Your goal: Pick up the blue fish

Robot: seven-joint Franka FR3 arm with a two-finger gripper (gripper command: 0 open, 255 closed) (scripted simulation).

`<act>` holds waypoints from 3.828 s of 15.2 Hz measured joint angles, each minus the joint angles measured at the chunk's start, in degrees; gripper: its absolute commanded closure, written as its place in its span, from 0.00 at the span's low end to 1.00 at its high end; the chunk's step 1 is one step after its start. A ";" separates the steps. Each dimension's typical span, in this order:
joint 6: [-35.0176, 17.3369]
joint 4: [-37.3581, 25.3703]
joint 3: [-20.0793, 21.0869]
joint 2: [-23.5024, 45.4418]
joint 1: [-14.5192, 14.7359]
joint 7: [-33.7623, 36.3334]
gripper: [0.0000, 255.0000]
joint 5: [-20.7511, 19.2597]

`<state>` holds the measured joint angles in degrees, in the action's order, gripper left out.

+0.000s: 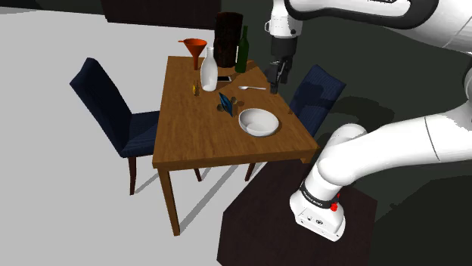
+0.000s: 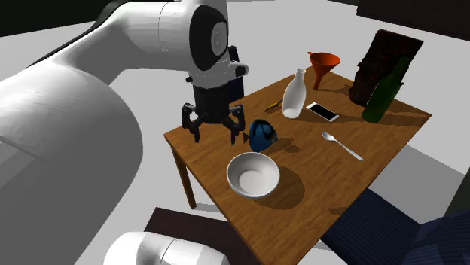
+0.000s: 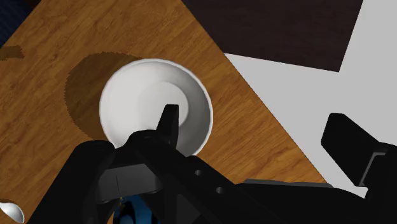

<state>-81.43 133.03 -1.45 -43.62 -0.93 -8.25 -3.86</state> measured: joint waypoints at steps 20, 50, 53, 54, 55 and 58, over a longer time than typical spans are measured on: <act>-25.08 -10.55 -16.37 33.24 -1.74 -13.50 0.00 11.56; -31.06 -30.06 -19.12 65.29 -7.98 -29.17 1.00 34.36; -30.55 -30.21 -19.21 64.85 -7.92 -28.84 1.00 34.08; -30.02 -30.50 -19.31 64.56 -7.93 -28.61 1.00 33.86; -29.54 -30.61 -19.40 64.10 -7.88 -28.32 1.00 33.60; -28.05 -31.31 -19.60 63.02 -7.75 -27.42 1.00 32.95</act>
<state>-109.47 101.71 -21.05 19.40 -8.68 -35.67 29.09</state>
